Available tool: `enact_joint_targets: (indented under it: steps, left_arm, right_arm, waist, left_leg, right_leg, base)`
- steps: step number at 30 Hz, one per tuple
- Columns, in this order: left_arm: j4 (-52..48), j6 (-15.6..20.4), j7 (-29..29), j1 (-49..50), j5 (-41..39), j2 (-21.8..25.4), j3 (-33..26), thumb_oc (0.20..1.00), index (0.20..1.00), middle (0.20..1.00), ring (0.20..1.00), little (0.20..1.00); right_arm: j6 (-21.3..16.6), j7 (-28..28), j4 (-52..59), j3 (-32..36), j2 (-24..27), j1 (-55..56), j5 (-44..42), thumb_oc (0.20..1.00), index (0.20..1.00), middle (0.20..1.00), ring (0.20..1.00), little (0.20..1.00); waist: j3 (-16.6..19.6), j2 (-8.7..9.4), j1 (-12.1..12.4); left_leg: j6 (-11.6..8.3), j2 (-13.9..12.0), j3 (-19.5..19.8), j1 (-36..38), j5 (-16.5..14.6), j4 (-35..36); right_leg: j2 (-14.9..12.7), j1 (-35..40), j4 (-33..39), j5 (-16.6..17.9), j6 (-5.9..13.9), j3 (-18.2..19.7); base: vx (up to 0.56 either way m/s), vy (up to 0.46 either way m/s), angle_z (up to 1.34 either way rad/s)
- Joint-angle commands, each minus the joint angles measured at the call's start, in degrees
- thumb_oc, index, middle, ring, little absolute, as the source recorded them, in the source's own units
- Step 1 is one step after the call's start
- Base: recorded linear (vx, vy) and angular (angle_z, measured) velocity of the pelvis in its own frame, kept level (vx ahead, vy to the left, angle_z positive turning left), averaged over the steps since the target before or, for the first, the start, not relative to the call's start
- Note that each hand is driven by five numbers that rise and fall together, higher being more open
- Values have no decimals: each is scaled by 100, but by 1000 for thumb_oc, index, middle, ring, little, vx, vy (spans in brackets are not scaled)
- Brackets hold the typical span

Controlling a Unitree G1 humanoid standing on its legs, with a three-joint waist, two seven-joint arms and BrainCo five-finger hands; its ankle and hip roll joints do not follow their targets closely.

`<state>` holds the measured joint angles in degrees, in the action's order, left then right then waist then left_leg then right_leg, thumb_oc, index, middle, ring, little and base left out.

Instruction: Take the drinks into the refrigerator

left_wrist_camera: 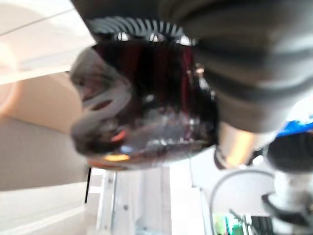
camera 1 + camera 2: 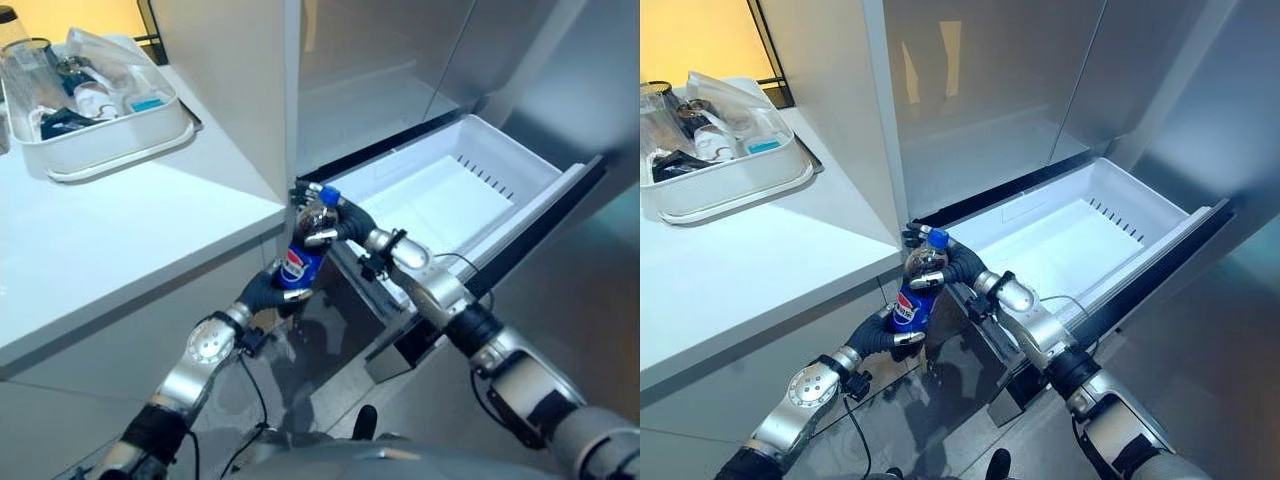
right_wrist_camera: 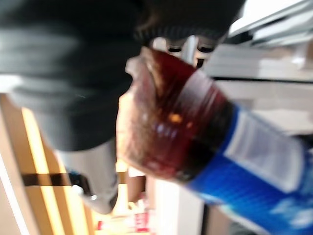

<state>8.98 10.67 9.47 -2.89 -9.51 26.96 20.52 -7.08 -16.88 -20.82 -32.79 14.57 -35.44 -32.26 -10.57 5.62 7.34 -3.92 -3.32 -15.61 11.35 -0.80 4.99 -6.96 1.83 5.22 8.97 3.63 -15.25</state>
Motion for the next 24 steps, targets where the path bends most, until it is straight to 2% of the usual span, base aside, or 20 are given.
enact_joint_targets:
  steps: [1, 3, 4, 5, 11, 24]
  left_arm:
    - [-456, 863, -84, -1365, 312, -393, 698, 200, 200, 200, 200, 200]
    - [-479, 854, -153, -1521, 337, -477, 800, 200, 200, 200, 200, 200]
    - [-447, 849, -239, -1601, 386, -542, 835, 200, 200, 200, 200, 200]
    - [-442, 831, -322, -1631, 403, -584, 825, 200, 200, 200, 200, 200]
    - [-473, 811, -390, -1526, 319, -616, 693, 200, 200, 200, 200, 200]
    - [-550, 842, -532, -1317, 159, -567, 321, 200, 200, 200, 200, 200]
  right_arm:
    - [-248, -91, -60, -443, -605, -721, -143, 1000, 1000, 1000, 1000, 1000]
    - [-282, 5, -171, -472, -788, -772, -143, 1000, 1000, 1000, 1000, 1000]
    - [-328, 130, -237, -451, -875, -828, -75, 388, 388, 388, 388, 388]
    - [-381, 287, -266, -374, -901, -808, -40, 200, 200, 200, 200, 200]
    - [-556, 630, 71, -9, -683, -581, 251, 200, 200, 200, 200, 200]
    - [-699, 903, 477, 572, -225, -201, 378, 200, 200, 200, 200, 200]
  waist:
    - [212, -130, 218]
    - [216, -135, 221]
    - [222, -140, 218]
    - [226, -141, 216]
    - [210, -143, 213]
    - [218, -135, 222]
  left_leg:
    - [73, 97, 433, -272, -204, 1]
    - [74, 92, 448, -267, -211, 1]
    - [74, 90, 454, -264, -215, 1]
    - [77, 91, 459, -264, -218, 1]
    - [98, 116, 495, -302, -217, 1]
    - [128, 156, 508, -303, -237, 1]
  right_leg:
    - [-180, 365, -356, -361, 426, -539]
    - [-181, 374, -359, -371, 424, -547]
    - [-183, 389, -357, -376, 424, -546]
    - [-185, 395, -357, -375, 424, -548]
    - [-211, 387, -355, -376, 444, -584]
    - [-256, 395, -361, -365, 468, -594]
  base:
    - [0, 0, 0]
    - [0, 0, 0]
    - [0, 0, 0]
    - [33, 14, 0]
    - [2, 2, 1]
    - [1, 9, 4]
